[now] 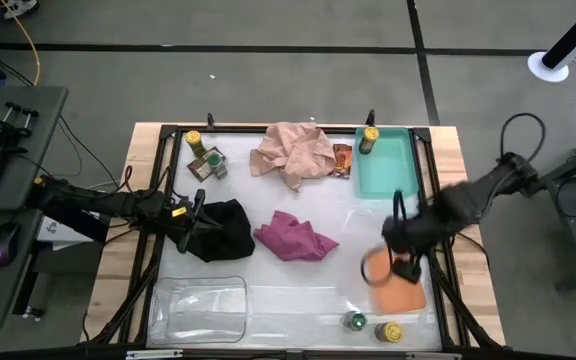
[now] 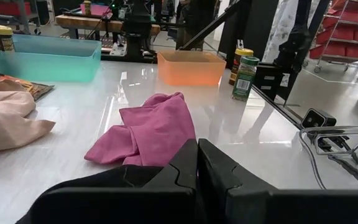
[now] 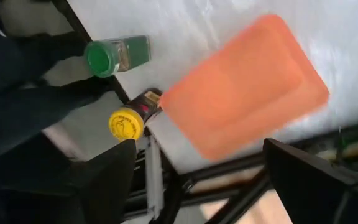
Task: Sort spices by type
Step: Put the bottom yellow seasoning bottle into the light blue bin
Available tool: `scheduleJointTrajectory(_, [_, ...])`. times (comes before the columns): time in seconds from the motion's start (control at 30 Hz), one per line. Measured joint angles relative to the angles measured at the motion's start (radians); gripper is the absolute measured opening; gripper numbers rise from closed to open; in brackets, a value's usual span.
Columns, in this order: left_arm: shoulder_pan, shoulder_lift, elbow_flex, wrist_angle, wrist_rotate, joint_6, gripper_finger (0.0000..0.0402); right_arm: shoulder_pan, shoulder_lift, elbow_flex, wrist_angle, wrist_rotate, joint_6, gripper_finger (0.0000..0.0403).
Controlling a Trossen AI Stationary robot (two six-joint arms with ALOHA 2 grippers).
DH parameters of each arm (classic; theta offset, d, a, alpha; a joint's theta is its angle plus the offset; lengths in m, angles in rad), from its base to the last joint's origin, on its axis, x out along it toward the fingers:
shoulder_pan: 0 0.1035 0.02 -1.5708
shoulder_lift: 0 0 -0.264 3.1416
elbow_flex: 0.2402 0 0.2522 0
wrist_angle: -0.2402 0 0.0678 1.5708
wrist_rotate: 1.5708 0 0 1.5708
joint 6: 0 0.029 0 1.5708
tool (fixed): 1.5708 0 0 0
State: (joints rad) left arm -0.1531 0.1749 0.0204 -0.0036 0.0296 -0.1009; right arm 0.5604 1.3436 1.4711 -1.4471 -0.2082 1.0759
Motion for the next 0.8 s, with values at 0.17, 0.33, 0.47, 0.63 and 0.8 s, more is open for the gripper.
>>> scheduleJointTrajectory(0.17, [0.0, 0.0, 0.0, 0.0, 0.0, 0.0, 0.0, 0.147, 0.098, 0.0, 0.157, 0.076, 0.016, 0.0343])
scheduleJointTrajectory(0.33, [0.0, 0.0, 0.0, 0.0, 0.0, 0.0, 0.0, 0.317, 0.175, -0.001, 0.22, 0.109, 0.025, 0.0343])
scheduleJointTrajectory(0.47, [0.0, 0.0, 0.0, 0.0, 0.0, 0.0, 0.0, 0.429, 0.236, -0.001, 0.296, 0.129, 0.05, 0.0344])
scheduleJointTrajectory(0.63, [0.0, 0.0, 0.0, 0.0, 0.0, 0.0, 0.0, 0.499, 0.326, -0.001, 0.419, 0.164, 0.046, 0.0344])
scheduleJointTrajectory(0.8, [0.0, 0.0, 0.0, 0.0, 0.0, 0.0, 0.0, 0.495, 0.402, -0.001, 0.413, 0.204, 0.045, 0.0344])
